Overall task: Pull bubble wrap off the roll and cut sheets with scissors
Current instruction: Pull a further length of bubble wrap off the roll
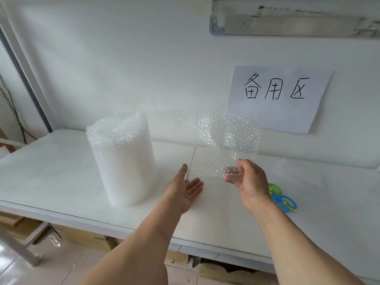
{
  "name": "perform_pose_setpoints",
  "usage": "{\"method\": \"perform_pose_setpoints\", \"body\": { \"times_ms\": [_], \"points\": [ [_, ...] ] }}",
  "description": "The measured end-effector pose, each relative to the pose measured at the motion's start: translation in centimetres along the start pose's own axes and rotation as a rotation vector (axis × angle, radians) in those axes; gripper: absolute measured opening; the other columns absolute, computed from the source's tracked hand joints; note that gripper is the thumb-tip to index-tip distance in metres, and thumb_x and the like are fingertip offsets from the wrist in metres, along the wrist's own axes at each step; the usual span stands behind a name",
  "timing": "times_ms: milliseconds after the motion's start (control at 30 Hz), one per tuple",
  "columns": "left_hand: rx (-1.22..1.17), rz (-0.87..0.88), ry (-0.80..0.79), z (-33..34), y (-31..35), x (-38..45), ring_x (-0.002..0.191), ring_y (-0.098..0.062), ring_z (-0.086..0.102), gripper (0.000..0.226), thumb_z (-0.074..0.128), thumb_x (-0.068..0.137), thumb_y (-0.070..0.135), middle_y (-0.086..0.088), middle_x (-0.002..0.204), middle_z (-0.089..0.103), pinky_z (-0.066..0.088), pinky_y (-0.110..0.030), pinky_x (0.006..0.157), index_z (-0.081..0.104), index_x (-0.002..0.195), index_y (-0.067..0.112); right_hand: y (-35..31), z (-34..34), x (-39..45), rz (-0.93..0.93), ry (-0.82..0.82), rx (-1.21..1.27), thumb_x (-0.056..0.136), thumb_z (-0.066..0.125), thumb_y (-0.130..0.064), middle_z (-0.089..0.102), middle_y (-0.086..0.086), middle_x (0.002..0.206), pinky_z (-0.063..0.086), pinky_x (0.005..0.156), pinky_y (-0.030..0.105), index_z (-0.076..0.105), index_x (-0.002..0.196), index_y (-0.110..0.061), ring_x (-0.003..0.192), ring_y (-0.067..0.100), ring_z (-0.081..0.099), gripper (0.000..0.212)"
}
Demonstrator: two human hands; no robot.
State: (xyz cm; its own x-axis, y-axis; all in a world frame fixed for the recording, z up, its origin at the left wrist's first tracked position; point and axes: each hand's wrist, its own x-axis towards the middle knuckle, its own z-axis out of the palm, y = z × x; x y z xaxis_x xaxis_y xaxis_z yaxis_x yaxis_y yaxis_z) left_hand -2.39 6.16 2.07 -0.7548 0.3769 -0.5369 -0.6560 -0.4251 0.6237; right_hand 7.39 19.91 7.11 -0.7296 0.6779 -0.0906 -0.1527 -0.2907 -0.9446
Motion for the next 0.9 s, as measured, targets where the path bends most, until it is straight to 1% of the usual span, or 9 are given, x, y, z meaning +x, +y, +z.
{"method": "perform_pose_setpoints", "body": {
  "times_ms": [100,167,367,433,600,667,733,800,900],
  "points": [
    [-0.096,0.053,-0.082,-0.1,0.6,0.1,0.075,-0.024,0.066,0.018,0.067,0.091,0.022,-0.009,0.080,0.065,0.059,-0.034,0.070,0.057,0.093,0.007,-0.7,-0.4,-0.1,-0.014,0.018,-0.003,0.092,0.052,-0.007,0.063,0.005,0.052,0.053,0.048,0.030,0.055,0.078,-0.008,0.044,0.021,0.060,0.014],
    [-0.156,0.118,-0.105,0.0,1.2,-0.4,0.077,-0.025,0.066,0.006,0.063,0.091,0.012,-0.007,0.078,0.064,0.057,-0.034,0.075,0.061,0.086,0.009,-1.1,-0.8,-0.1,-0.029,0.037,0.000,0.092,0.052,-0.006,0.058,0.001,0.049,0.052,0.046,0.029,0.054,0.074,-0.009,0.047,0.020,0.063,0.018],
    [-0.321,0.173,-0.160,0.2,1.0,-1.7,0.075,-0.026,0.068,0.012,0.058,0.090,0.007,-0.011,0.083,0.064,0.057,-0.035,0.080,0.056,0.079,0.006,-0.5,-1.4,0.0,0.071,0.052,-0.102,0.090,0.052,-0.010,0.068,0.015,0.068,0.052,0.051,0.030,0.052,0.071,-0.010,0.048,0.024,0.057,0.019],
    [-0.296,0.120,-0.165,0.0,0.3,-1.7,0.069,-0.023,0.067,0.017,0.063,0.091,0.011,-0.009,0.076,0.061,0.058,-0.033,0.077,0.053,0.077,0.009,0.4,-2.2,0.2,0.179,0.064,-0.174,0.090,0.053,-0.013,0.069,0.013,0.070,0.053,0.056,0.031,0.053,0.072,-0.011,0.050,0.023,0.060,0.018],
    [-0.201,0.099,-0.154,0.0,-1.2,-0.6,0.068,-0.024,0.062,0.003,0.057,0.088,0.003,-0.008,0.073,0.055,0.056,-0.034,0.072,0.055,0.086,0.004,2.1,-4.1,0.7,0.342,0.085,-0.402,0.087,0.056,-0.019,0.070,0.009,0.070,0.051,0.058,0.031,0.060,0.081,-0.010,0.053,0.024,0.064,0.011],
    [-0.179,0.112,-0.130,0.4,-1.5,-0.3,0.073,-0.026,0.063,0.005,0.052,0.087,0.001,-0.010,0.078,0.057,0.055,-0.034,0.073,0.054,0.091,0.003,1.9,-4.0,1.2,0.268,0.148,-0.544,0.084,0.057,-0.031,0.070,0.013,0.076,0.053,0.060,0.036,0.061,0.086,-0.007,0.058,0.028,0.067,0.025],
    [-0.159,0.139,-0.101,0.6,-1.8,0.2,0.076,-0.027,0.064,0.010,0.047,0.088,-0.001,-0.013,0.087,0.061,0.056,-0.034,0.070,0.054,0.094,0.001,1.2,-3.8,1.9,0.126,0.265,-0.857,0.079,0.055,-0.052,0.070,0.017,0.099,0.053,0.077,0.042,0.060,0.103,-0.006,0.085,0.034,0.070,0.052],
    [-0.153,0.159,-0.084,0.7,-2.0,0.5,0.078,-0.028,0.066,0.011,0.044,0.090,-0.001,-0.016,0.094,0.062,0.057,-0.034,0.067,0.052,0.096,0.001,0.2,-3.4,2.8,-0.034,0.354,-1.132,0.083,0.054,-0.057,0.057,0.018,0.126,0.044,0.093,0.042,0.049,0.127,-0.008,0.116,0.037,0.057,0.066],
    [-0.145,0.183,-0.068,1.1,-2.2,0.2,0.082,-0.029,0.066,0.012,0.041,0.090,-0.005,-0.018,0.099,0.063,0.056,-0.036,0.073,0.052,0.094,-0.001,-1.8,-1.9,4.2,-0.296,0.346,-1.342,0.087,0.051,-0.056,0.047,0.015,0.139,0.036,0.101,0.044,0.041,0.139,-0.011,0.128,0.035,0.043,0.070]
  ]
}}
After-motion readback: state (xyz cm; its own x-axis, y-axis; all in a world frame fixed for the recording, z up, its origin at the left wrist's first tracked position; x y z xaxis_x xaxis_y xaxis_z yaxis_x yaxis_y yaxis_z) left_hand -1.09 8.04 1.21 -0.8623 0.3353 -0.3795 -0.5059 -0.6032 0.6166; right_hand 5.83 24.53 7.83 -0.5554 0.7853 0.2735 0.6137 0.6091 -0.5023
